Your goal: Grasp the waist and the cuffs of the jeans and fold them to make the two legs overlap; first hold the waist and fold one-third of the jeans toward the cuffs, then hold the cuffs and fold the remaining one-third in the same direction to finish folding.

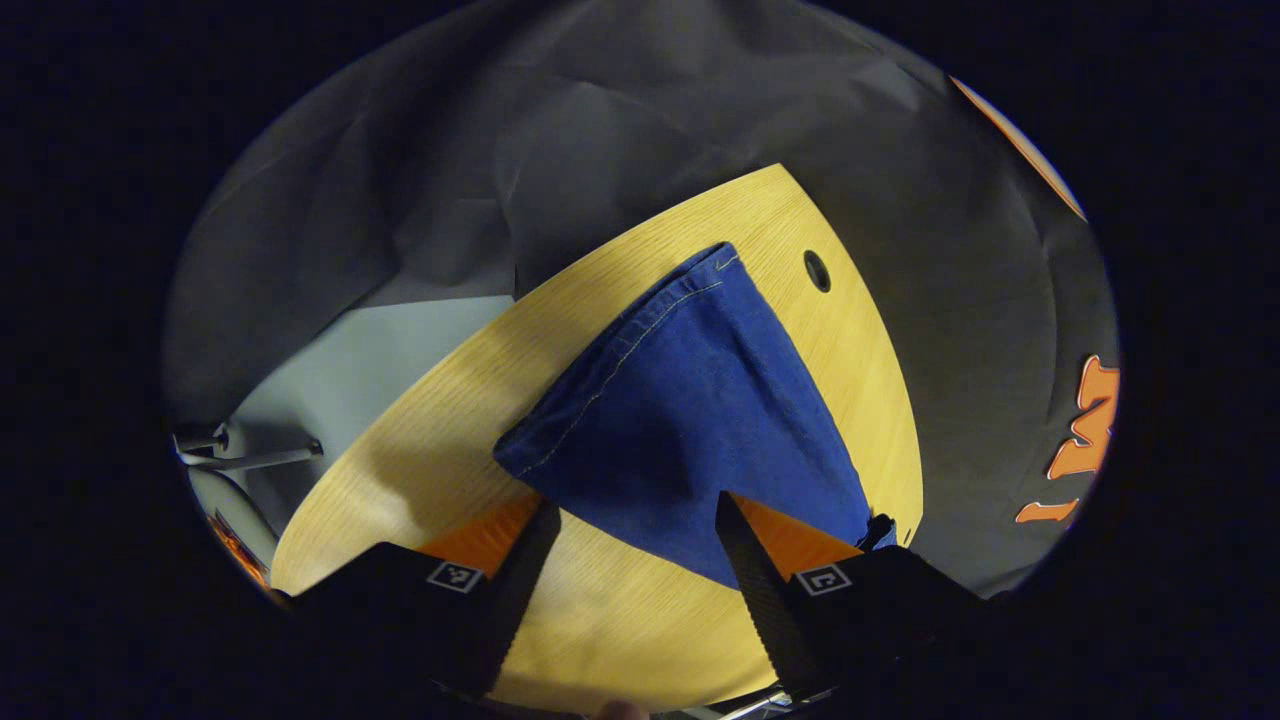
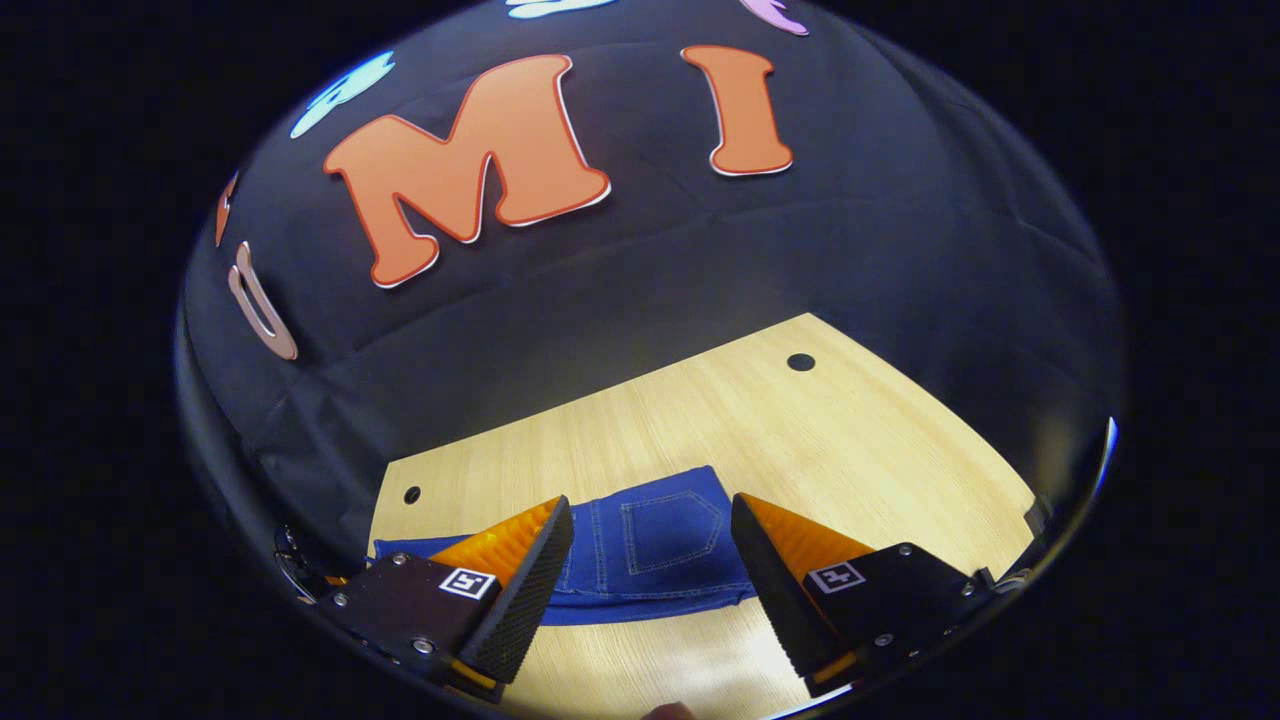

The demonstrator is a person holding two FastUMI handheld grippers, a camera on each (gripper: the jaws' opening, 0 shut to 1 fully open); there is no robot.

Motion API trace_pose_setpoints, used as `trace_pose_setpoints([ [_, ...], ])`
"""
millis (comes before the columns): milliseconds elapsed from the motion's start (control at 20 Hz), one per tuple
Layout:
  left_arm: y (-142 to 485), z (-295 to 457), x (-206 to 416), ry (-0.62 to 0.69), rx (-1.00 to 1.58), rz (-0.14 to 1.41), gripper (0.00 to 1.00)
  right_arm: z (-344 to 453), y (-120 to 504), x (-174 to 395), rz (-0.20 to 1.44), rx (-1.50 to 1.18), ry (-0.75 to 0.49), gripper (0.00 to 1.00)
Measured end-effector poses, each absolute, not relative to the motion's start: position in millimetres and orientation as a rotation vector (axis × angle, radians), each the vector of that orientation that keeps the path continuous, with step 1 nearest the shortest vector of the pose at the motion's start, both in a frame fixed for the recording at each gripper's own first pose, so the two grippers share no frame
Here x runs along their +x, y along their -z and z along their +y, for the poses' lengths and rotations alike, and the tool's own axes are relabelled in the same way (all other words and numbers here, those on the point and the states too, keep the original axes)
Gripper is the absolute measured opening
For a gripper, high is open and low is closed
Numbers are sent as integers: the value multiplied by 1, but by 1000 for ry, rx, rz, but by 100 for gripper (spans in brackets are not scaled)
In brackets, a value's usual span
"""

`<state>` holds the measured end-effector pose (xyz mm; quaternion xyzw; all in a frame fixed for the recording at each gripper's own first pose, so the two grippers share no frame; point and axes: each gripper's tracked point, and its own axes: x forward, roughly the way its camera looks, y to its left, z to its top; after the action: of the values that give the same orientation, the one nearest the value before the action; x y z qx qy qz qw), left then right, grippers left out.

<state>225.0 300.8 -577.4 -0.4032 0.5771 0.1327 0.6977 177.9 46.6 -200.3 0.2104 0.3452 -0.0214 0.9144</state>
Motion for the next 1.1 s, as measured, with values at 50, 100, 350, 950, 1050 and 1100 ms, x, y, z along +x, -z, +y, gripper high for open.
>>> trace_pose_setpoints([
  [50, 579, 304, 229, -296, -902, 1288, 98, 40, 200, 173, 710, 433, 64, 98],
  [100, 578, 307, 232, -310, -917, 1291, 98, 38, 199, 170, 706, 439, 73, 98],
  [350, 588, 308, 261, -344, -983, 1248, 98, 30, 204, 159, 716, 495, 85, 98],
  [950, 613, 308, 285, -429, -1006, 1290, 49, 0, 221, 154, 744, 478, 71, 98],
  [1050, 634, 298, 288, -421, -1037, 1261, 16, -2, 226, 153, 753, 489, 72, 98],
  [1100, 612, 303, 289, -423, -1030, 1243, 7, -5, 228, 152, 756, 490, 79, 98],
])
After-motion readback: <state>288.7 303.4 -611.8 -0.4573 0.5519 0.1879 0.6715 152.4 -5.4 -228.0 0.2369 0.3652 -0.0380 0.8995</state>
